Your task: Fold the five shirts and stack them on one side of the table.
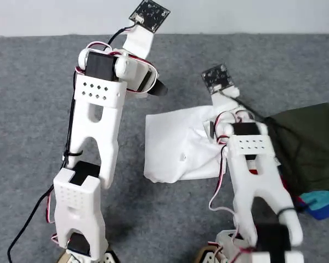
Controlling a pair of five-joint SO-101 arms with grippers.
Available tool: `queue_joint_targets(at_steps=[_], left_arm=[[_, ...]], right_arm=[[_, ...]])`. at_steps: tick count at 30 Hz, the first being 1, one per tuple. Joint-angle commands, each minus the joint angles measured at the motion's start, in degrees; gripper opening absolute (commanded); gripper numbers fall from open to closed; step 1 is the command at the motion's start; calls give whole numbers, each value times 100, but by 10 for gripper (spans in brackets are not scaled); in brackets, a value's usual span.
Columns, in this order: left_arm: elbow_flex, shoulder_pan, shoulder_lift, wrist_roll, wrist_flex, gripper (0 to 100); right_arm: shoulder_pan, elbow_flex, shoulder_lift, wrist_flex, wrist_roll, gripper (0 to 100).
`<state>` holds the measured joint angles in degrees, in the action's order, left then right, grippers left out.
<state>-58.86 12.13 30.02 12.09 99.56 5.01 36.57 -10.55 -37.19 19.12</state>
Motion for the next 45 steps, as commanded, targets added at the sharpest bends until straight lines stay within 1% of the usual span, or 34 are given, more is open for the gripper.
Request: queue_joint_targets(at_steps=[1, 3, 4, 7, 10, 15, 20, 21, 24, 27, 31, 35, 41, 45], left_arm=[[-31, 97, -352, 18, 97, 309], [-22, 97, -343, 18, 97, 309], [-13, 97, -343, 18, 97, 309], [215, 97, -387, 18, 97, 309], [444, 97, -387, 18, 97, 309], [514, 97, -387, 18, 97, 309], [505, 97, -387, 18, 97, 309], [505, 97, -387, 18, 97, 309], [497, 97, -387, 18, 97, 309], [497, 97, -387, 18, 97, 309], [497, 97, -387, 18, 97, 309], [505, 97, -387, 18, 97, 309], [497, 97, -387, 18, 97, 309], [488, 97, -387, 18, 97, 309]], right_arm=[[13, -88, 734, 629, -290, 131], [-13, -378, 1226, 488, -695, 203], [-31, -527, 1411, 365, -835, 210], [-31, -923, 1771, -127, -914, 210], [-40, -1143, 1815, -549, -923, 210], [-31, -1345, 1912, -760, -888, 210], [31, -1380, 2387, -769, -888, 204], [31, -1442, 2466, -769, -879, 186], [48, -1626, 2607, -787, -844, 91], [57, -1662, 2668, -760, -527, 12], [57, -1653, 2589, -787, -448, 9], [22, -1688, 2114, -813, -448, 9], [4, -2101, 1051, -1587, -475, 9], [-136, -2418, 646, -1578, -484, 9]])
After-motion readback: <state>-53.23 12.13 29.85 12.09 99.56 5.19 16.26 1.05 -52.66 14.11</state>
